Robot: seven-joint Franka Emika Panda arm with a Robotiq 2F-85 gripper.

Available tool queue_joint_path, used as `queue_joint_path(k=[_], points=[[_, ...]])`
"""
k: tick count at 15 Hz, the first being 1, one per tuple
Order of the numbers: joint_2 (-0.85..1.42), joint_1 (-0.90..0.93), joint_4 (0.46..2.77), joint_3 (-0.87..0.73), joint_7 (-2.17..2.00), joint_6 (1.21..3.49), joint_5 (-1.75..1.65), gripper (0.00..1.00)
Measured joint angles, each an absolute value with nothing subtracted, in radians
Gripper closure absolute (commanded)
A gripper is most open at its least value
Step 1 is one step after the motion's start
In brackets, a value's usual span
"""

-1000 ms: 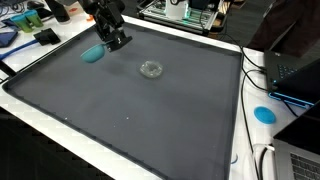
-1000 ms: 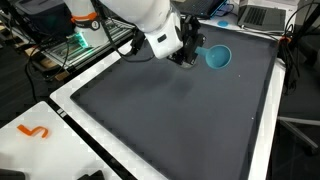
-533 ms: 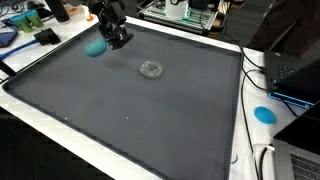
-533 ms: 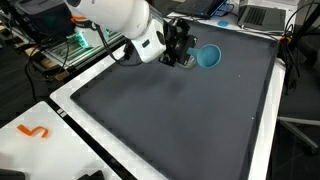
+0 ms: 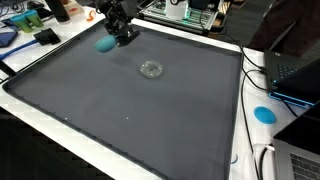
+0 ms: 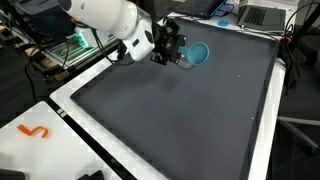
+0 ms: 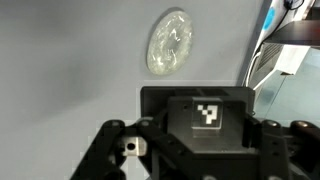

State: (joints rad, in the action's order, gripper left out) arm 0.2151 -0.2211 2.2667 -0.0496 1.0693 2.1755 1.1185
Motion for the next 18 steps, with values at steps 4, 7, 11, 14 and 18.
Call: queue_joint_path(k=[4,7,11,14,18], points=[[0.186,-0.217,2.318,-0.062,1.123,2.176,1.152,0.72],[0.166,-0.215,2.356,-0.069,1.163,2.176,1.173,0.72],[0.148,-0.207,2.403,-0.078,1.207,2.176,1.197,0.72],[0.140,-0.197,2.431,-0.081,1.228,2.177,1.211,0.72],[0.118,-0.184,2.460,-0.082,1.248,2.194,1.232,0.72]])
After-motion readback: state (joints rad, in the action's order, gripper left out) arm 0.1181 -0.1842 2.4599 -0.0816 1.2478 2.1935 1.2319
